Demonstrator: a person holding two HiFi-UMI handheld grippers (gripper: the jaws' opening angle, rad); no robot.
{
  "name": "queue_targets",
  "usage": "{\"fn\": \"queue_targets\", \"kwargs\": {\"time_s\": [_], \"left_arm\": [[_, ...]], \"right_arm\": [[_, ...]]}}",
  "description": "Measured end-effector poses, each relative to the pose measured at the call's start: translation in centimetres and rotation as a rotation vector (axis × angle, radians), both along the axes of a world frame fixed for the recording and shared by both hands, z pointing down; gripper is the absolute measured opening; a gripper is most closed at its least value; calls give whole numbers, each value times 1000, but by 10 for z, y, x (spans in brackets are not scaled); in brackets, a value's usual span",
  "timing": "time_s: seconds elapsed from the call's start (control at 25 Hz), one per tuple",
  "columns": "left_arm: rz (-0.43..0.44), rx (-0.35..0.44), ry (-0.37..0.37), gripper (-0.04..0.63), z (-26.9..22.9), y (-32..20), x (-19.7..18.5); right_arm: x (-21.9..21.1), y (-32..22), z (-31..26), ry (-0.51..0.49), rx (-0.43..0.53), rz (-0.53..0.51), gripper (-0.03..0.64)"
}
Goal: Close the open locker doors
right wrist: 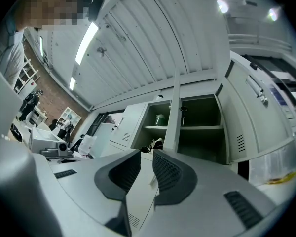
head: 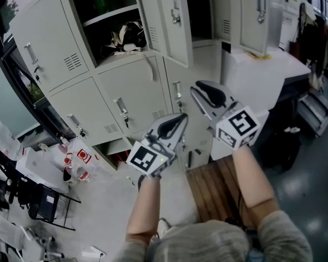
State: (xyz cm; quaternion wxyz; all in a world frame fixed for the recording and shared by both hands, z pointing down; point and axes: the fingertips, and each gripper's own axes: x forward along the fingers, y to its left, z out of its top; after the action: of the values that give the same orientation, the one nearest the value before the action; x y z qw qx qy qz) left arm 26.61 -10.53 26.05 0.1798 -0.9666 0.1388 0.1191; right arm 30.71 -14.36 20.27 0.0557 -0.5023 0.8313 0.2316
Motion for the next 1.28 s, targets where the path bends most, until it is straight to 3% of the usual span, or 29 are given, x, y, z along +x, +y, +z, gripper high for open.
{"fn": "queue_targets", "kwargs": {"time_s": [0.56,1.04,1.28], "left_arm": [[30,8,-14,0,-10,-33,2],[201,-7,-165,2,-5,-39,5],[219,6,-223,0,-14,-43,-5]], "right_arm": [[23,-44,-22,-73,-16,26,52],[19,-49,-26,-72,-30,-18,52],[9,-47,-28,-55,-19,-38,52]]}}
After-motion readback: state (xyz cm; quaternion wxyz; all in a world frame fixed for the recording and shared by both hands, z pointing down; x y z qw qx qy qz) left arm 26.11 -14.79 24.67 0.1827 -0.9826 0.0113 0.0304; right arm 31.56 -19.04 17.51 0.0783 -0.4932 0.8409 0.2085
